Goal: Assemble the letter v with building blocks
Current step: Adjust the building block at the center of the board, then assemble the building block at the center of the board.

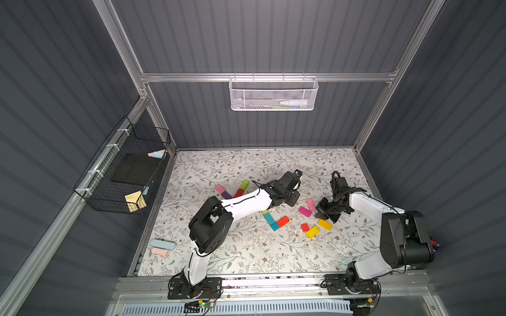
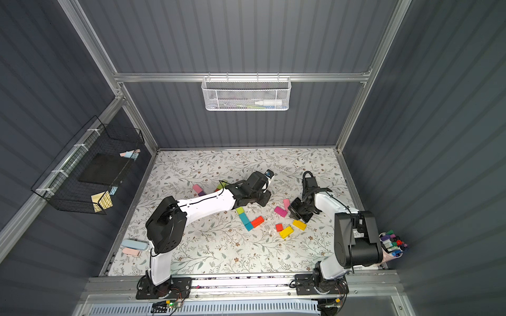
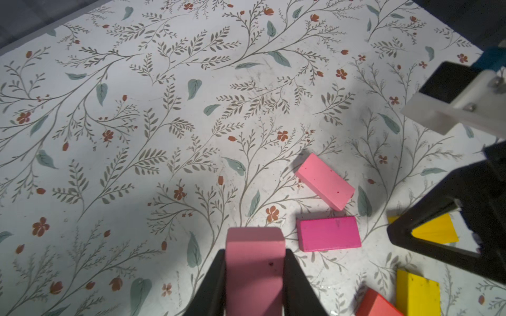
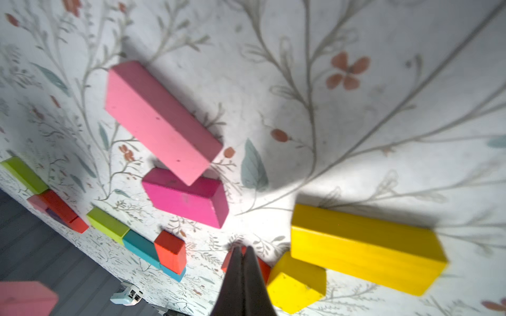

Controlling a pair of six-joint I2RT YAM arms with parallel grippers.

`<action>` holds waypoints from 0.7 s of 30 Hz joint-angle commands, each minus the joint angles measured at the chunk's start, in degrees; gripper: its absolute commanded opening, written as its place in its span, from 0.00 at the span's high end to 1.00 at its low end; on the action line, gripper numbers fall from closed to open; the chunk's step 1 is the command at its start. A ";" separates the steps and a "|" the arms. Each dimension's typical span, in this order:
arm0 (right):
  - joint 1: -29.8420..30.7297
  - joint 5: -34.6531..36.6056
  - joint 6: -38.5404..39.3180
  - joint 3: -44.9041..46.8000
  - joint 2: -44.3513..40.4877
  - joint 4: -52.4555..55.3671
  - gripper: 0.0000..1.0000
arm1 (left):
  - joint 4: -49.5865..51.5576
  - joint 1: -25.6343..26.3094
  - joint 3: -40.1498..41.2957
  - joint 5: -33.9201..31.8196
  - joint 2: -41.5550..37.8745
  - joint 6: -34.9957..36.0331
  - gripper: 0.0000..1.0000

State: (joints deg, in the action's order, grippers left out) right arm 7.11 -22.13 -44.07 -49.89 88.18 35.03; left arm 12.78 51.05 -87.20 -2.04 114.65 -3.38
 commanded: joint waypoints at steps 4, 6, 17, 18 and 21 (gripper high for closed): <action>-0.43 1.05 0.53 -0.47 -1.74 2.48 0.99 | -0.99 3.09 -0.16 1.13 2.49 -1.84 1.00; -0.47 1.51 0.24 -0.23 -2.70 2.40 0.94 | -1.47 3.56 0.90 0.90 2.72 -2.40 1.00; -1.22 2.18 0.59 -2.05 -6.31 4.56 0.82 | -4.55 3.97 5.72 1.21 3.82 -4.77 1.00; -1.25 2.14 0.56 -1.99 -6.33 4.58 0.82 | -4.68 3.97 5.75 1.17 3.99 -4.64 1.00; -1.39 1.75 0.62 -1.70 -6.39 4.19 0.82 | -5.27 4.15 5.73 0.61 4.60 -4.36 1.00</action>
State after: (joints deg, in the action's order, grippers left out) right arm 6.09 -20.73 -43.46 -50.70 82.37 37.76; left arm 8.93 55.31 -82.04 -1.19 117.78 -7.07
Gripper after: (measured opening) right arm 0.184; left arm 0.318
